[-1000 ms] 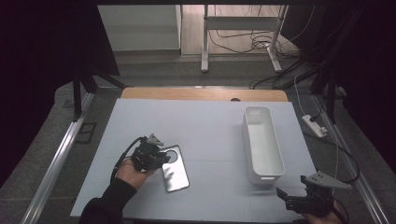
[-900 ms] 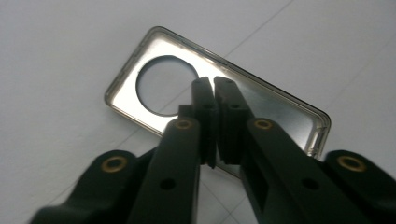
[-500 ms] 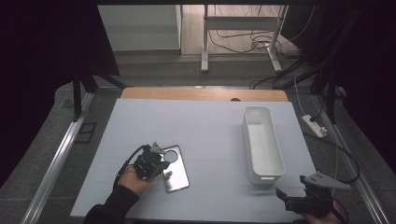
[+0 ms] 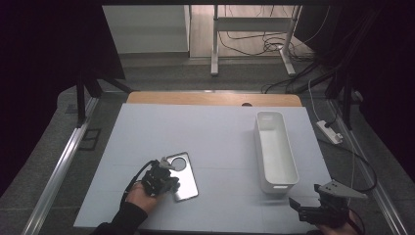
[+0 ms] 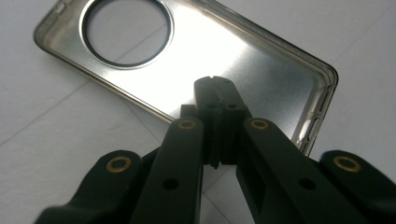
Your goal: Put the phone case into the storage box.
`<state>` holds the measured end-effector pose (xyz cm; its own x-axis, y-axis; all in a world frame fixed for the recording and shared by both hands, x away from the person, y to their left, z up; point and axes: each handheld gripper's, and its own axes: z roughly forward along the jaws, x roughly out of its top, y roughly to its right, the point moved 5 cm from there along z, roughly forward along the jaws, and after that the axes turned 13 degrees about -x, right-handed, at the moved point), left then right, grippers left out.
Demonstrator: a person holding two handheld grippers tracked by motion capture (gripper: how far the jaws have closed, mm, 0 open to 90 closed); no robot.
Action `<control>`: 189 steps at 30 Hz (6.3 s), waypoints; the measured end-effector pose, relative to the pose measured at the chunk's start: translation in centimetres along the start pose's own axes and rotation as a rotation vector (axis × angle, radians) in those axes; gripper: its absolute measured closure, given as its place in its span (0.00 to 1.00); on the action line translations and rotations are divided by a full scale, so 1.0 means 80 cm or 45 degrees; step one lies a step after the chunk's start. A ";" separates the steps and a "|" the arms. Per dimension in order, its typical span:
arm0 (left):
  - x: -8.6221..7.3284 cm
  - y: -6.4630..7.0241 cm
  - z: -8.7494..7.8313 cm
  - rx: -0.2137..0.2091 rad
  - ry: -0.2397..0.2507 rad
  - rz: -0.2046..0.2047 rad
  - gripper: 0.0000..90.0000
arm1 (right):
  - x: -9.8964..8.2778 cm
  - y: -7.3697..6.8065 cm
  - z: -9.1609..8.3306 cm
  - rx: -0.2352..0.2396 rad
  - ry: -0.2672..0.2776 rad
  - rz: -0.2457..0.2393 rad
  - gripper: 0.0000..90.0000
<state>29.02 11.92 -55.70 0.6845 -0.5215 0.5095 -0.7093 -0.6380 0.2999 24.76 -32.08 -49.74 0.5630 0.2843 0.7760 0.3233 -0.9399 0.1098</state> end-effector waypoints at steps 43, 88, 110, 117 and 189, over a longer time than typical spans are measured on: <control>-0.021 -0.036 -0.015 0.077 0.020 -0.096 0.99 | 0.000 -0.001 -0.001 0.004 0.003 -0.010 0.00; -0.005 -0.052 -0.074 0.172 0.139 -0.096 0.48 | -0.001 -0.002 -0.001 0.011 -0.004 -0.020 0.00; -0.012 -0.068 -0.086 0.085 0.202 -0.102 0.00 | -0.001 -0.002 0.000 0.011 -0.006 -0.019 0.00; -0.020 -0.068 -0.063 0.087 0.118 -0.067 0.00 | -0.001 -0.002 -0.001 0.013 -0.004 -0.020 0.00; -0.035 -0.069 -0.037 -0.042 -0.011 -0.175 0.99 | -0.001 -0.003 0.000 0.018 -0.013 -0.027 0.00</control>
<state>30.53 18.57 -56.40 0.7771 -0.4352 0.4547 -0.6136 -0.6848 0.3931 24.66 -31.88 -49.82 0.5639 0.3061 0.7670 0.3462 -0.9308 0.1170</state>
